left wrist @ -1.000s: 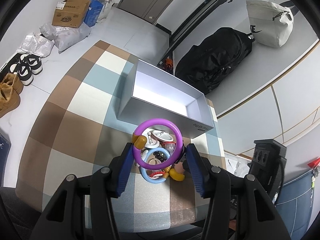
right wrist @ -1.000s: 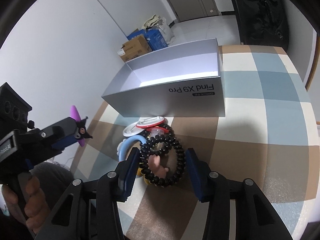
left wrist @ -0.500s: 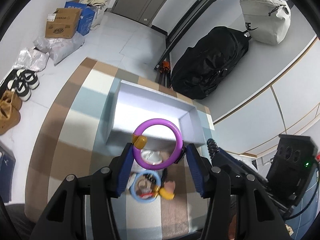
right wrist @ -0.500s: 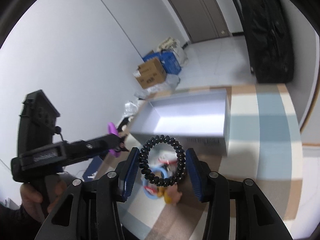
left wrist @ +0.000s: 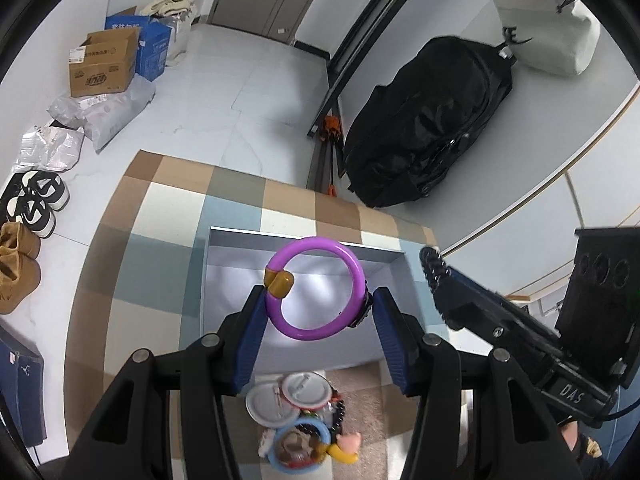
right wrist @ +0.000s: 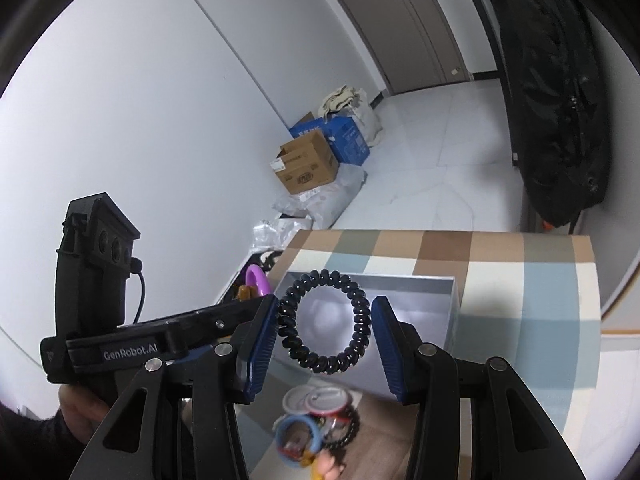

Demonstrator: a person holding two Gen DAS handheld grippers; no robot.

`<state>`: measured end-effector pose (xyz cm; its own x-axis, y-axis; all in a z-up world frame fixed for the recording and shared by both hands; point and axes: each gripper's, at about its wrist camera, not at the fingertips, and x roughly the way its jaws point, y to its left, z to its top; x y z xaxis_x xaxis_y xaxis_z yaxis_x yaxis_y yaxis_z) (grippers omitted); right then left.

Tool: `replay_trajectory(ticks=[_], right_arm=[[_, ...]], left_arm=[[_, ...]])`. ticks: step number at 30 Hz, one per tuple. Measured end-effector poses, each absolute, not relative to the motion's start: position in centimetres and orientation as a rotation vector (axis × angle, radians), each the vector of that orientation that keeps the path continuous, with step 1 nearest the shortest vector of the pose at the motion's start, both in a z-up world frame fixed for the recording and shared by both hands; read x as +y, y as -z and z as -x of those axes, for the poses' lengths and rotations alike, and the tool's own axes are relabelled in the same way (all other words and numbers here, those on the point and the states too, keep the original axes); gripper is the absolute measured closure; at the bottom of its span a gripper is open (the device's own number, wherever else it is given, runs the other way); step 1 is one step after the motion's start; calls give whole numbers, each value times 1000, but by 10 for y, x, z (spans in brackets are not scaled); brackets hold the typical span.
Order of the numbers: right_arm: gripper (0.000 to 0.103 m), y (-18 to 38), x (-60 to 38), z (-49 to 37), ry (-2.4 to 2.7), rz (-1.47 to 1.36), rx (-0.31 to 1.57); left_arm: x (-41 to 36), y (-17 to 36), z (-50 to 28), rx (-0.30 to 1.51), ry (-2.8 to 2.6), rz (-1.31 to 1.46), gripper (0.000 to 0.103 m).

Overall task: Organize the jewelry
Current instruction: 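Carry both items over the silver box and open both tools inside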

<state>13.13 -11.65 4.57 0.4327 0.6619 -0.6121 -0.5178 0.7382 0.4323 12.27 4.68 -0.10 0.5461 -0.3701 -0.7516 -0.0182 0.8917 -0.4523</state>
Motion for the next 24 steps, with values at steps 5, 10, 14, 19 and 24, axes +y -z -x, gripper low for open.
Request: replay_trajectory(ticks=[5, 10, 14, 19, 24], right_arm=[[57, -29, -107, -149, -745, -184, 895], [57, -10, -105, -159, -741, -180, 931], [57, -3, -109, -167, -726, -193, 948], [55, -1, -112, -170, -719, -210, 958], [50, -3, -114, -173, -708, -233, 938]], left_arm=[[50, 17, -132, 1024, 225, 437, 55], [51, 27, -136, 1048, 234, 423, 55], [49, 28, -140, 1065, 243, 431, 55], [53, 27, -143, 1053, 232, 454, 55], [58, 28, -147, 1026, 242, 511, 47]])
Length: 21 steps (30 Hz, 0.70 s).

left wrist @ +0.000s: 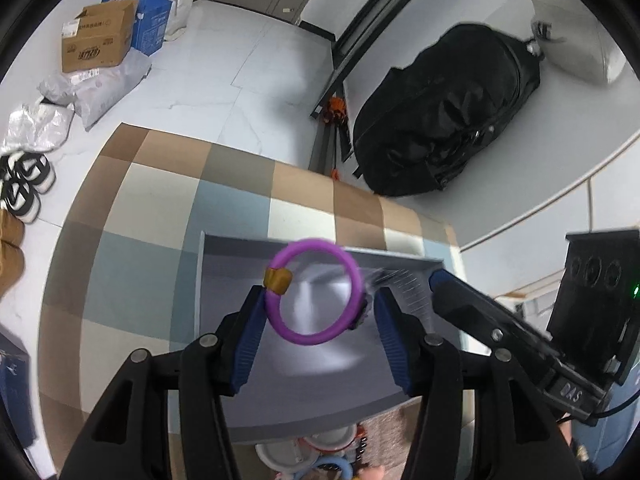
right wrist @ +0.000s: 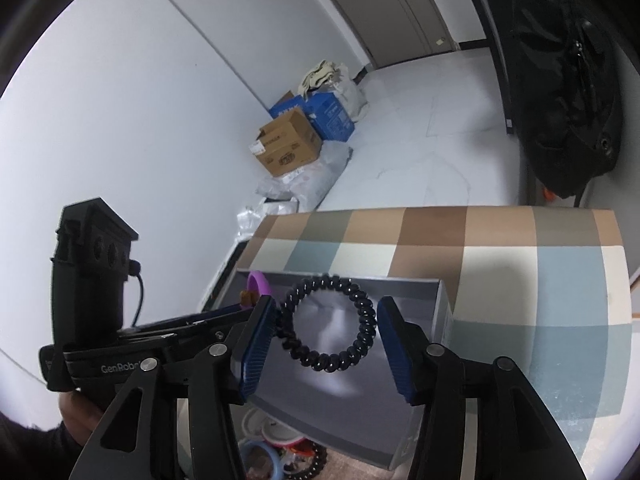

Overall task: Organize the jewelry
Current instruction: 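Carry both items over the silver box and open both tools inside, then withdraw both tools from the box back toward the pile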

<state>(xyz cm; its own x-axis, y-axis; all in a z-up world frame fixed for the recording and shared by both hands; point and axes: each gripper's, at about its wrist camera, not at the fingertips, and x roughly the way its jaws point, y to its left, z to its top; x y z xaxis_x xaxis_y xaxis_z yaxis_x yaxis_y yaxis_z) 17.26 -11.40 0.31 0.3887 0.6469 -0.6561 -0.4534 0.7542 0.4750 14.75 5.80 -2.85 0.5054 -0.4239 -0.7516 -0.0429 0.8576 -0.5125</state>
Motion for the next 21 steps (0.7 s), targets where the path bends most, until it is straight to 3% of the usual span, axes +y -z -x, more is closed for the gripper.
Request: replay_trajectory(ticks=[2, 4, 6, 8, 13, 21], right_arm=[[31, -8, -118, -170, -704, -238, 911], [27, -14, -124, -166, -704, -249, 882], [22, -19, -130, -161, -696, -261, 855], [12, -22, -133, -159, -678, -265, 833], [0, -28, -134, -148, -670, -234, 791], [0, -21, -133, -133, -632, -197, 808]], left_arm=[[58, 27, -149, 1019, 274, 536, 37], [57, 23, -147, 998, 263, 517, 29], [57, 21, -145, 987, 268, 516, 28], [56, 19, -142, 982, 268, 510, 28], [55, 10, -129, 934, 209, 441, 28], [61, 3, -106, 879, 77, 391, 27]])
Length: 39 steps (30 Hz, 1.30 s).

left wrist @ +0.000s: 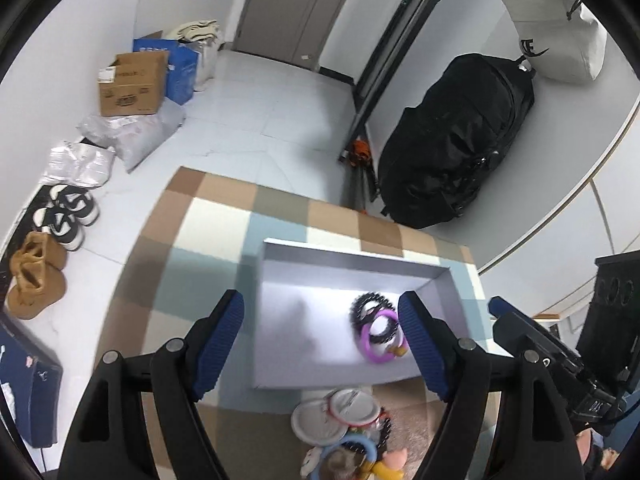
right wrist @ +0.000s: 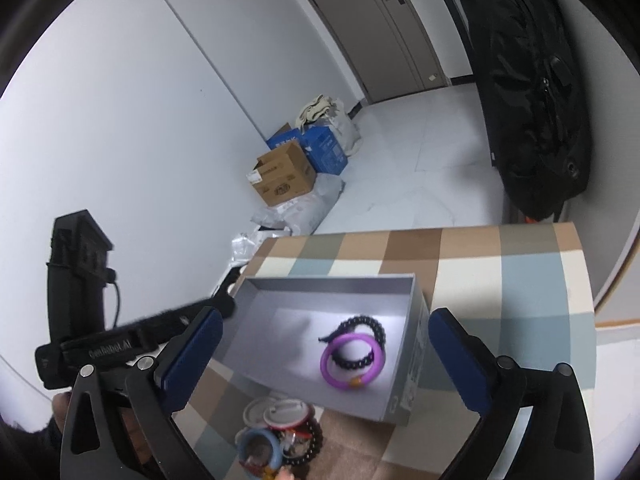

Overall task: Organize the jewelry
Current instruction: 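Withdraw both tools from the box back toward the pile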

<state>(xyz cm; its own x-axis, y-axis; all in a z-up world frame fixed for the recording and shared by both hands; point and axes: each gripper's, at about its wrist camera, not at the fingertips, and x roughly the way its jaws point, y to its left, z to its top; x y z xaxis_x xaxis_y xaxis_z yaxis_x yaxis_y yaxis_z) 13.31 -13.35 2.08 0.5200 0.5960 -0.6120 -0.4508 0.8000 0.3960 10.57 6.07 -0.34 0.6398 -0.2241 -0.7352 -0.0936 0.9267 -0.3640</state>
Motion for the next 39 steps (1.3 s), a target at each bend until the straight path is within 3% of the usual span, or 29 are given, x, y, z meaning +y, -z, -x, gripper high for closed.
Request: replay_trajectory(ticks=[11, 14, 39], right_arm=[[0, -21, -142, -94, -611, -171, 746], [0, -19, -139, -82, -622, -145, 760], [0, 15, -156, -43, -551, -142, 930]], left_arm=[[62, 13, -74, 917, 50, 424, 26], [57, 19, -65, 944, 63, 419, 20], [23, 58, -35, 1072, 67, 227, 19]])
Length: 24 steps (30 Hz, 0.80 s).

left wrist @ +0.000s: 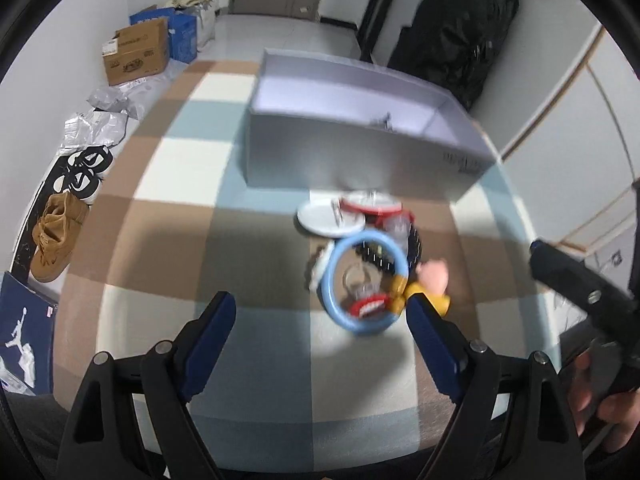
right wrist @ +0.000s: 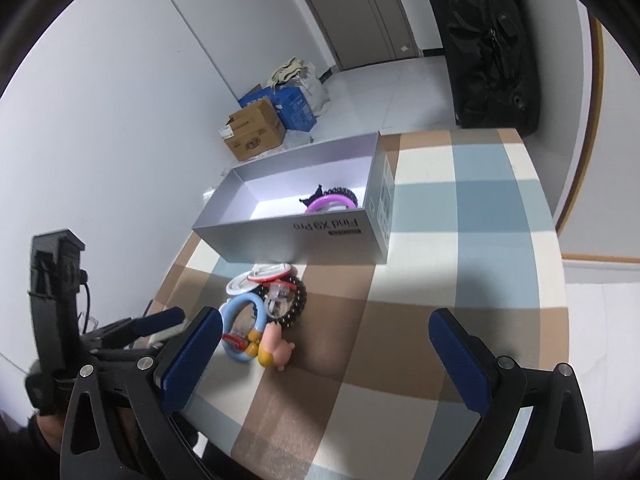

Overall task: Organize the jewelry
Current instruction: 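Withdraw both tools from the box back toward the pile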

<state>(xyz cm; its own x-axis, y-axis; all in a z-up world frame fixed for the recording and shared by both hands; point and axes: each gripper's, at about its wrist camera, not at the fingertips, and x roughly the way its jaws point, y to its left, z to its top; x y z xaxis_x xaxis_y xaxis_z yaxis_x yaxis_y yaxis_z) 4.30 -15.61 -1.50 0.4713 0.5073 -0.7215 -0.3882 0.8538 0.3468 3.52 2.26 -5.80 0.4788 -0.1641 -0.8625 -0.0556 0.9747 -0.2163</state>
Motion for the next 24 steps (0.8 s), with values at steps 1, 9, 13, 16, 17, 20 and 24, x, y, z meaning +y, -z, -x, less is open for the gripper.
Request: replay_trajectory(ticks=[1, 9, 13, 16, 17, 20, 24], right_arm=[[0, 16, -157, -43, -554, -145, 937], [0, 15, -166, -42, -537, -184, 926], [0, 15, -169, -44, -528, -196, 921], [0, 14, -171, -44, -525, -198, 915], [0, 13, -171, -44, -525, -201, 912], [0, 12, -172, -43, -524, -202, 909], [0, 13, -173, -43, -524, -198, 912]], left_arm=[[22, 59, -35, 1073, 65, 211, 19], [10, 61, -37, 1076, 51, 96, 19], [4, 63, -35, 1076, 46, 48, 19], [1, 63, -37, 1076, 41, 22, 19], [0, 64, -38, 1074, 40, 6, 19], [-5, 63, -40, 1051, 33, -43, 19], [-5, 64, -40, 1036, 36, -68, 20]])
